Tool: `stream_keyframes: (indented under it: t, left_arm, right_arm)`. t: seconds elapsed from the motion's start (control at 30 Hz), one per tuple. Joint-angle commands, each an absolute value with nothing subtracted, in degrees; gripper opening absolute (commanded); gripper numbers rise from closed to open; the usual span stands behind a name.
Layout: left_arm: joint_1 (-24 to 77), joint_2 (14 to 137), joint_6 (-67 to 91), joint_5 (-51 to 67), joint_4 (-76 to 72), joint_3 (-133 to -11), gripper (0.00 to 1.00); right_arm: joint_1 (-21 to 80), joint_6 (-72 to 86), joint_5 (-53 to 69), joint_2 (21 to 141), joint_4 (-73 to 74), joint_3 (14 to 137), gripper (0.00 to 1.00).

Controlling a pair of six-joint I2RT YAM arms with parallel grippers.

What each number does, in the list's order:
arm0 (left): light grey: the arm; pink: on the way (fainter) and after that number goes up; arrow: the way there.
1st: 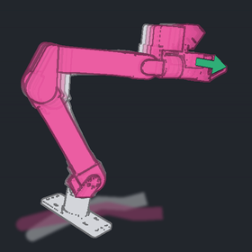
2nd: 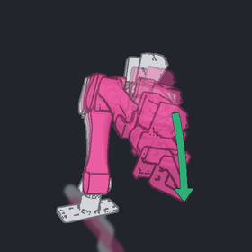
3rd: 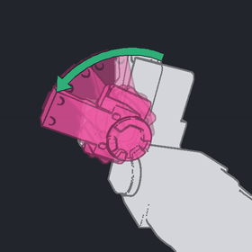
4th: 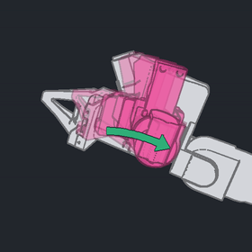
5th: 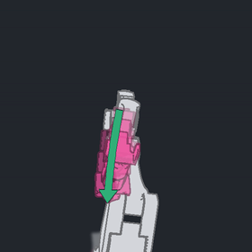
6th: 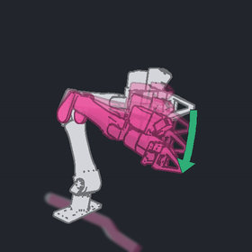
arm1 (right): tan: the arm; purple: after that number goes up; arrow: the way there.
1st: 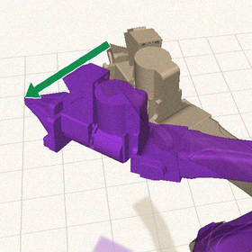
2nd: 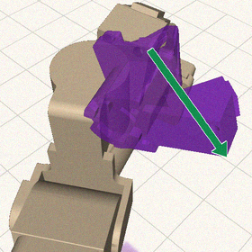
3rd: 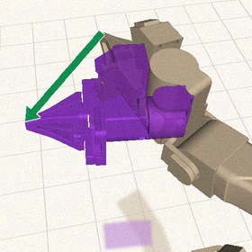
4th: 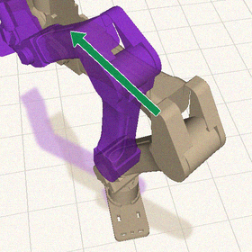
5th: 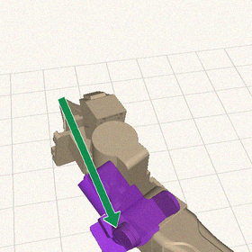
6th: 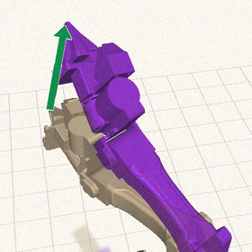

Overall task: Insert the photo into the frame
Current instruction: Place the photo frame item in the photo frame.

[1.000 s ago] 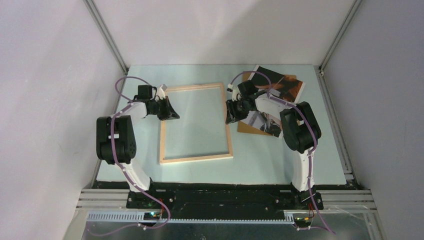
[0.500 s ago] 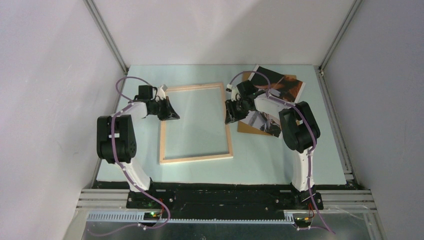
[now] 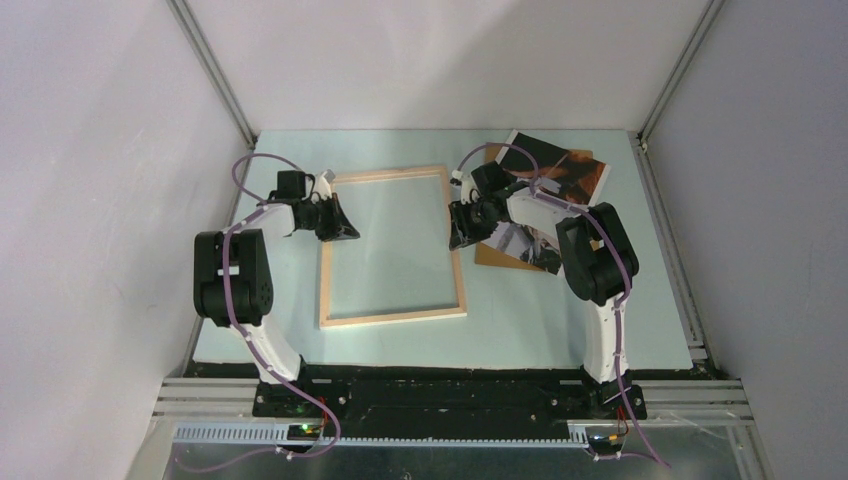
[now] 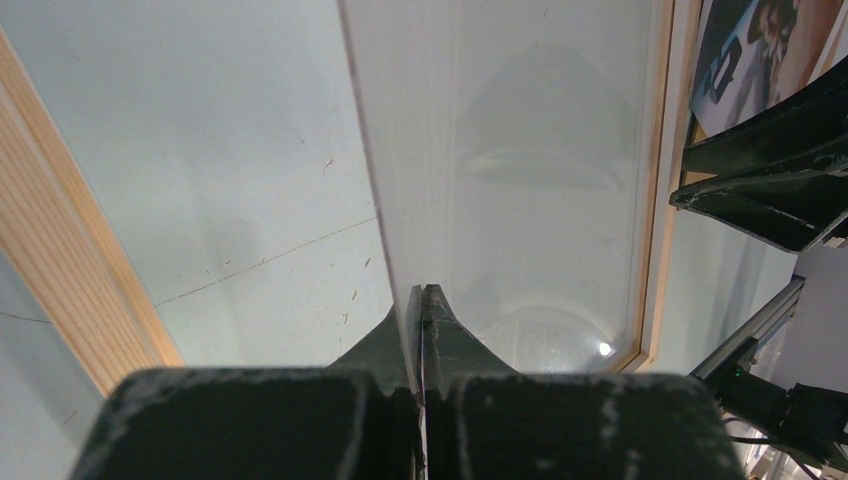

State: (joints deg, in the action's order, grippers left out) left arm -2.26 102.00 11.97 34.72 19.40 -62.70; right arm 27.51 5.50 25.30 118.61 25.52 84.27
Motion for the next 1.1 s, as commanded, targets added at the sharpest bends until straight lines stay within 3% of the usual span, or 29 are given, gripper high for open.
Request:
stream_keyframes:
  t: [0.0,0.87,1.07]
  left_arm:
    - [-1.35,101.5,8.84,34.28,21.87,-63.9,0.0]
    - [-0.84,103.47,7.8,35.32,27.06,-67.04,0.0]
    - [-0.79,103.62,7.74,34.55,26.94,-67.06,0.09]
  right_arm:
    - [28.02,4.93,24.43,119.5,25.98,87.0,0.45]
    - [28.34,4.42,23.99,119.89,26.57,87.36,0.44]
    - [28.38,4.35,23.99,119.84,26.64,87.47,0.44]
